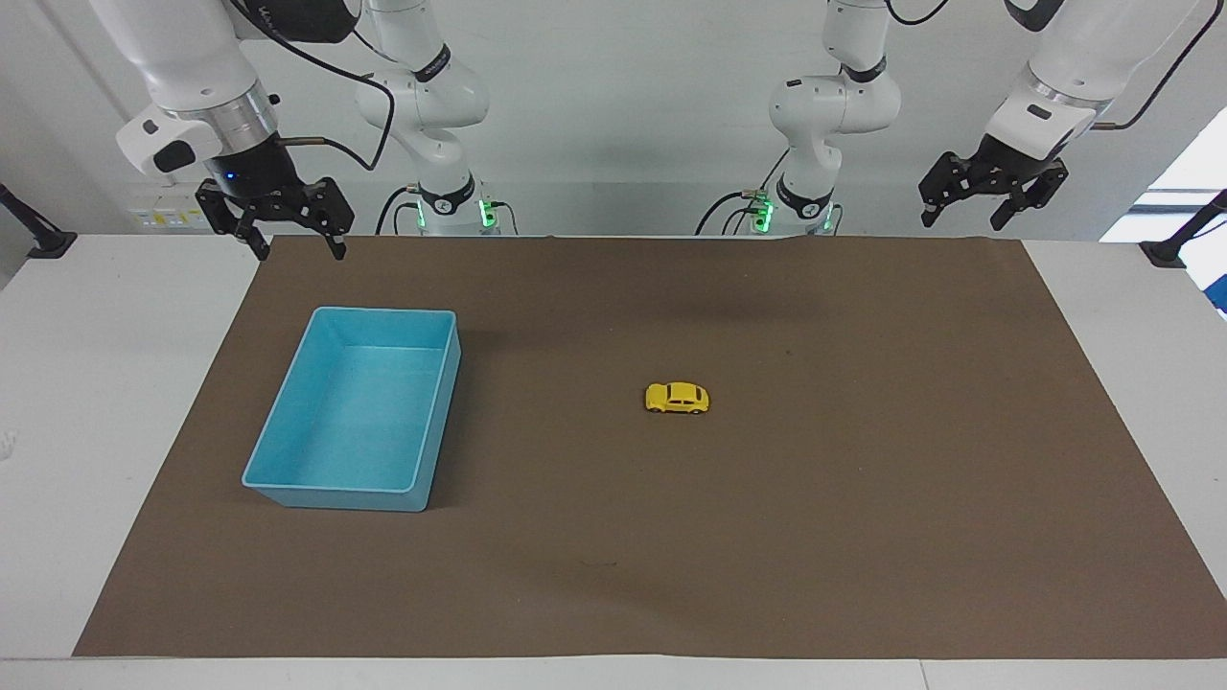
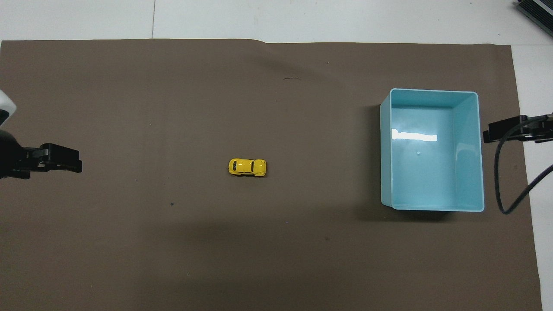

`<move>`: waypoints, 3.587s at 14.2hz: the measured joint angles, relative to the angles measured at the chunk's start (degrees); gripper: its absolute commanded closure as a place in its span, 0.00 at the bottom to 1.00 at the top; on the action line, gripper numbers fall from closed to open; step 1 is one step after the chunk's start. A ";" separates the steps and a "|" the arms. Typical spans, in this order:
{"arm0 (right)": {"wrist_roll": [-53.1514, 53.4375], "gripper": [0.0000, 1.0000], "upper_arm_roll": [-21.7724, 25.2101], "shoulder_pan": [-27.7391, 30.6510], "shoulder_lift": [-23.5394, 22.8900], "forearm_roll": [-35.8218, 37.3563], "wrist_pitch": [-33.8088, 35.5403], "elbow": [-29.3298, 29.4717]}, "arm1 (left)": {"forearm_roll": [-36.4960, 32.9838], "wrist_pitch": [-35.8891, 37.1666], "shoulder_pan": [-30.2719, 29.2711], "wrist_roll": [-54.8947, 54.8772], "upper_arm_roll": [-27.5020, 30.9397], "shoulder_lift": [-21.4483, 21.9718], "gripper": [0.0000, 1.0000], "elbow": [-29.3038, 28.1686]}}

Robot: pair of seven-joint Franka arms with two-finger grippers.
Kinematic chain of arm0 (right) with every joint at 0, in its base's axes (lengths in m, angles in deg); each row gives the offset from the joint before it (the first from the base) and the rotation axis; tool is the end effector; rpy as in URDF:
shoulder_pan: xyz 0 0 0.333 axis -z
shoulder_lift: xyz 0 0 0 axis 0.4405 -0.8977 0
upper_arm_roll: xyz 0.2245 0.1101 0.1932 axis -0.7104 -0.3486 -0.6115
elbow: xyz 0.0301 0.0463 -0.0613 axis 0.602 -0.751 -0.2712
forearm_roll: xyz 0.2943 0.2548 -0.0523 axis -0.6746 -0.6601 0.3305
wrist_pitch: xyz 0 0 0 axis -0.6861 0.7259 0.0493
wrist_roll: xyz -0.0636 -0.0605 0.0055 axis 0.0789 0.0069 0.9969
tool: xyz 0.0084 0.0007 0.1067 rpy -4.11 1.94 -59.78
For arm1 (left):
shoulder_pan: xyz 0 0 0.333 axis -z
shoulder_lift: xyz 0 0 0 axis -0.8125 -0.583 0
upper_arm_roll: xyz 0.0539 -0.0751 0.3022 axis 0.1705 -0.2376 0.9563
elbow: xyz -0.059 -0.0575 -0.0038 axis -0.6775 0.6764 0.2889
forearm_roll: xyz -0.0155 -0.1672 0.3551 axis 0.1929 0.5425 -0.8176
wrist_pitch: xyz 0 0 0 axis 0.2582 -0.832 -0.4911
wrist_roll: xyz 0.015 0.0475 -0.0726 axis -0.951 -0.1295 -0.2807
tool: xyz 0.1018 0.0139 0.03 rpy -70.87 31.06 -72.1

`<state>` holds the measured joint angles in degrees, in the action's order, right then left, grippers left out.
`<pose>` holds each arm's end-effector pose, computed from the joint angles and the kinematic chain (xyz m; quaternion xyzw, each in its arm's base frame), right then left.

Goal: Wind up and store yellow beetle car

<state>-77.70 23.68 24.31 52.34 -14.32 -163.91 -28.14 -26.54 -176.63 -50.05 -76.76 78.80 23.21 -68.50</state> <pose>0.5541 -0.0163 0.6436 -0.9998 0.0079 -0.0180 0.0050 0.5118 -0.0631 0.6211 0.9986 0.0435 -0.0272 0.0102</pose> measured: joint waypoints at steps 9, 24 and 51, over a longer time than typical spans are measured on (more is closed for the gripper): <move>0.00 0.00 0.17 0.01 0.00 0.00 0.00 0.00 | 5.07 -9.43 6.90 30.76 -0.22 -4.20 0.00 -3.27; 0.00 0.00 0.13 0.01 0.00 0.00 0.00 0.00 | 5.86 -32.30 22.48 99.18 -0.37 -18.94 0.00 -6.95; 0.00 0.00 0.18 0.01 0.00 0.00 0.00 0.00 | 4.47 -40.83 27.60 112.90 0.07 -27.91 0.21 -8.95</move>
<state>-77.70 23.85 24.32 52.34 -14.32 -163.91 -28.14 -22.07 -217.46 -22.45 36.14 78.88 -4.71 -77.45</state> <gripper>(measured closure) 0.000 0.176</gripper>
